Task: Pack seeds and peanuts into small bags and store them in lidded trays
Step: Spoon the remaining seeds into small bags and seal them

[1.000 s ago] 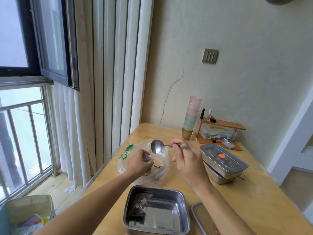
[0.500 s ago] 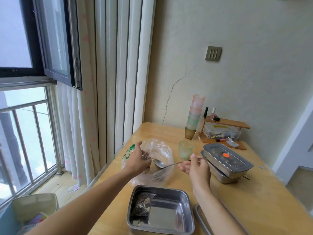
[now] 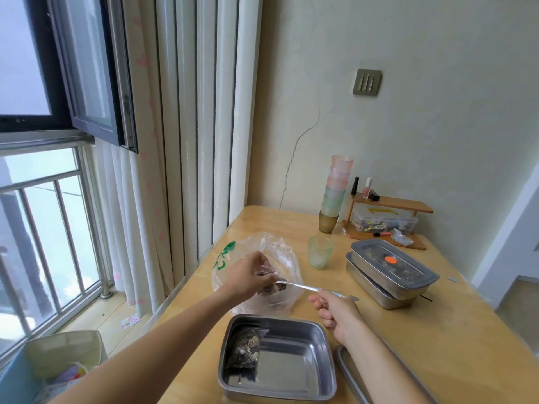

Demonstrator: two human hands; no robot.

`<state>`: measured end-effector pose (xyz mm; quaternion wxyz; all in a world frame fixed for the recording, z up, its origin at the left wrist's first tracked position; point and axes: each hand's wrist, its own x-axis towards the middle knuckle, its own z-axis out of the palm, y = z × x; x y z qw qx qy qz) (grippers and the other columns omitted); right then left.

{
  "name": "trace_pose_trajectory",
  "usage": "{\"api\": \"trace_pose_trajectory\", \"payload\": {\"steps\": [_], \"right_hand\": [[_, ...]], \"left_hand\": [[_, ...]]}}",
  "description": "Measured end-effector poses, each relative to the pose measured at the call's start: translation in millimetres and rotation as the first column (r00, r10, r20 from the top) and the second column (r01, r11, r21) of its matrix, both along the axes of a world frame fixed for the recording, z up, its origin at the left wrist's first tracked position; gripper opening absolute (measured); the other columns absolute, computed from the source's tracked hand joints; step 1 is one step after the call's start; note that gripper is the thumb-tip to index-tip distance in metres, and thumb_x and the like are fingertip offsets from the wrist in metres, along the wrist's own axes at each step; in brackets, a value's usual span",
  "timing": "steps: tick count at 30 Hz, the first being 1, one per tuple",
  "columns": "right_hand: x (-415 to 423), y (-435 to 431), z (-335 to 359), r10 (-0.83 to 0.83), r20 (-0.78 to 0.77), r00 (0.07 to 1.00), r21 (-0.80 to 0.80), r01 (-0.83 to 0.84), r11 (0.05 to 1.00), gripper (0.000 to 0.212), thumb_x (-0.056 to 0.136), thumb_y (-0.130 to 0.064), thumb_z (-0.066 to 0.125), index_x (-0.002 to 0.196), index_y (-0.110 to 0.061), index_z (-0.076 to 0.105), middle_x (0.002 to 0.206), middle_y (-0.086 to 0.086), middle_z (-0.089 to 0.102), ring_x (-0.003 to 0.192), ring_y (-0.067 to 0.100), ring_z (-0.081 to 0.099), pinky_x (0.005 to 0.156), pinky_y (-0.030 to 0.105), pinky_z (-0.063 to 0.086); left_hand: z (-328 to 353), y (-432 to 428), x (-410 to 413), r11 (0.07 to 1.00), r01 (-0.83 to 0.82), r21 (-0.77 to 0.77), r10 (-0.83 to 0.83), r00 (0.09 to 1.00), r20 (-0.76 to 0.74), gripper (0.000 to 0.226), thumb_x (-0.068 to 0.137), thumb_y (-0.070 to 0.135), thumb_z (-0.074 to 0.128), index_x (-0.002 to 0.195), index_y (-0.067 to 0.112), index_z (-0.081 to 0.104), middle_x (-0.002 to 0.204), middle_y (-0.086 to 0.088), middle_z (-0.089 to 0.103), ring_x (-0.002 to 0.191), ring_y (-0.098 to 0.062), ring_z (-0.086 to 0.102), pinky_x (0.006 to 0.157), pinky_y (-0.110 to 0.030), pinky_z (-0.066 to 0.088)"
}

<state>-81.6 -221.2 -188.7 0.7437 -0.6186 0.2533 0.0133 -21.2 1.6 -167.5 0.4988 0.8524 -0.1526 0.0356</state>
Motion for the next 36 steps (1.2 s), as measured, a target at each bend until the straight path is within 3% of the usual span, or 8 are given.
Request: {"api": "trace_pose_trajectory", "payload": {"steps": [3,7,14,18,21,24,31,36], "right_hand": [[0.5,1.4,-2.6,-0.001,-0.002,1.000,-0.003,0.001,1.000,0.032,0.106,-0.017,0.056,0.092,0.010,0.069,0.066,0.006,0.053,0.033,0.004,0.034,0.031,0.015,0.018],[1.4,3.2,-3.0,-0.004,-0.004,1.000,-0.165,0.003,0.986,0.032,0.103,-0.021,0.061,0.094,0.008,0.070,0.068,0.008,0.059,0.039,0.009,0.037,0.034,0.018,0.022],[18.5,23.2,9.8,0.194,0.210,0.958,-0.409,-0.095,0.908,0.012,0.099,-0.020,0.064,0.098,-0.011,0.072,0.081,0.001,0.071,0.051,0.014,0.046,0.047,0.022,0.034],[31.5,37.5,10.1,0.291,0.234,0.927,-0.448,-0.163,0.879,0.006,0.096,-0.019,0.068,0.100,-0.019,0.072,0.086,0.001,0.077,0.055,0.013,0.054,0.059,0.025,0.045],[38.6,41.0,6.3,0.286,0.262,0.922,-0.487,-0.129,0.864,0.008,0.095,-0.015,0.069,0.090,-0.018,0.075,0.074,-0.001,0.076,0.055,0.014,0.053,0.061,0.026,0.048],[44.0,37.4,4.7,0.288,0.284,0.914,-0.537,-0.097,0.838,0.010,0.091,-0.018,0.074,0.082,-0.022,0.074,0.071,-0.004,0.073,0.055,0.013,0.057,0.065,0.032,0.050],[39.2,26.2,5.0,0.393,0.374,0.840,-0.719,-0.005,0.695,0.011,0.090,-0.028,0.076,0.081,-0.030,0.070,0.072,-0.008,0.071,0.065,0.017,0.065,0.068,0.037,0.054],[34.9,31.8,16.4,0.465,0.422,0.778,-0.610,-0.135,0.781,0.015,0.095,-0.014,0.072,0.085,-0.025,0.070,0.075,-0.002,0.071,0.064,0.016,0.065,0.066,0.028,0.051]], "left_hand": [[-5.4,-2.6,5.1,0.997,0.053,-0.062,-0.058,0.995,-0.082,0.037,0.081,0.026,0.088,0.101,0.012,0.059,0.090,-0.008,0.076,0.077,-0.023,0.073,0.072,-0.047,0.061],[-14.3,-2.3,14.5,0.979,0.070,-0.191,-0.101,0.982,-0.158,0.072,0.058,0.050,0.094,0.109,0.019,0.054,0.099,-0.007,0.077,0.091,-0.026,0.076,0.087,-0.054,0.060],[-22.6,-10.0,20.5,0.951,0.127,-0.282,-0.188,0.961,-0.202,0.082,0.066,0.032,0.095,0.132,0.020,0.047,0.110,-0.012,0.072,0.094,-0.019,0.075,0.085,-0.035,0.062],[-24.6,-12.6,21.6,0.941,0.182,-0.286,-0.246,0.947,-0.207,0.079,0.080,0.017,0.088,0.141,0.018,0.039,0.081,0.000,0.069,0.067,-0.002,0.066,0.064,-0.017,0.052],[-30.4,-10.7,25.1,0.926,0.200,-0.319,-0.271,0.943,-0.195,0.093,0.076,0.021,0.092,0.148,0.022,0.032,0.086,-0.009,0.070,0.073,-0.009,0.065,0.071,-0.026,0.056],[-34.9,-9.8,24.6,0.919,0.190,-0.346,-0.261,0.950,-0.171,0.095,0.076,0.017,0.092,0.149,0.024,0.030,0.074,0.004,0.066,0.065,-0.006,0.060,0.064,-0.024,0.053],[-42.1,-4.6,23.1,0.894,0.222,-0.389,-0.290,0.949,-0.125,0.100,0.074,0.024,0.094,0.150,0.036,0.029,0.111,-0.011,0.073,0.098,-0.025,0.074,0.093,-0.042,0.059],[-40.2,1.5,23.0,0.876,0.272,-0.398,-0.336,0.936,-0.101,0.089,0.074,0.021,0.094,0.145,0.031,0.042,0.126,-0.012,0.067,0.105,-0.026,0.073,0.098,-0.046,0.058]]}}
